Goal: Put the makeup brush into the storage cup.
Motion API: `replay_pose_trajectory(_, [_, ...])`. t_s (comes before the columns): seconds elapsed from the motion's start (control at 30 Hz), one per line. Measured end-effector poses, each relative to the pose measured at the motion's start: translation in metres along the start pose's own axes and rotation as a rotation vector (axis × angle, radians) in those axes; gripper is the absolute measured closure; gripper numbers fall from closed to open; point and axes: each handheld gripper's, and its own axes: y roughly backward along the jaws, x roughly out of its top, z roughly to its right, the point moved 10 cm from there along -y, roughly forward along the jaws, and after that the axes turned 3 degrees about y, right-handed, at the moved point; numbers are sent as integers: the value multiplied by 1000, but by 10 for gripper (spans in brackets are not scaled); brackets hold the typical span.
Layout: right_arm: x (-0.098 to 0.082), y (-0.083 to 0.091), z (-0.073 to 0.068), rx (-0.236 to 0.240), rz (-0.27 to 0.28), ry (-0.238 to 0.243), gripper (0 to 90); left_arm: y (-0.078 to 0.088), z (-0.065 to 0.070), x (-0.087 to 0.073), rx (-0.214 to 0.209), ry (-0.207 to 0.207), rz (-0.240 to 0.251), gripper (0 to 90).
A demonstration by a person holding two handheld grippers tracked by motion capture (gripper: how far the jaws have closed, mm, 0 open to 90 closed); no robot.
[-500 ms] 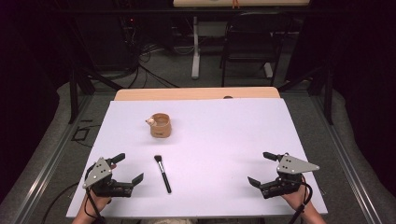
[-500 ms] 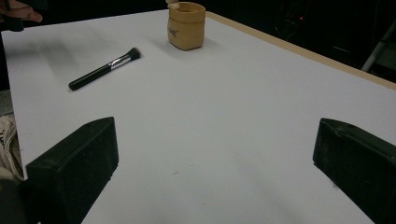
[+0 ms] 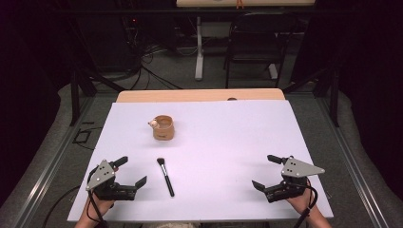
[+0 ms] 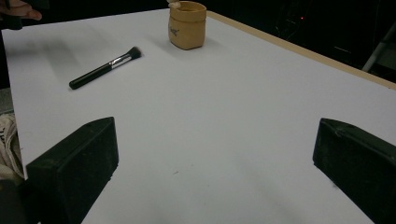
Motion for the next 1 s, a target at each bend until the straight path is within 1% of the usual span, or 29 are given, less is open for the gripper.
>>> replay_pose_trajectory(0.17, [0,-1,-1,4,0,-3,0,-3,4,1,5,0,-4,0])
replay_pose_trajectory(0.2, [0,-1,-1,4,0,-1,0,-4,5,2,0,-2,-4,0])
replay_pose_trajectory(0.4, [0,-1,-1,5,-1,-1,0,-7,8,3,17,-3,-11,0])
replay_pose_trajectory(0.5, [0,0,-1,8,0,0,0,-8,11,4,15,-4,-12,0])
replay_pose_trajectory(0.6, [0,-1,-2,9,1,1,0,-10,13,5,23,-4,-14,0])
replay_pose_trajectory(0.67, [0,-1,-2,10,-2,1,0,-11,15,5,29,6,-12,0])
replay_pose_trajectory(0.73, [0,-1,-2,12,0,4,0,-12,16,5,31,11,-22,1])
replay_pose_trajectory(0.8, [0,-1,-3,16,2,3,0,-13,18,6,46,23,-23,2])
replay_pose_trajectory(0.87, [0,-1,-3,17,1,4,0,-15,20,7,59,48,-31,2])
replay_pose_trajectory(1.0, [0,1,-5,22,5,5,0,-21,25,7,89,66,-58,3])
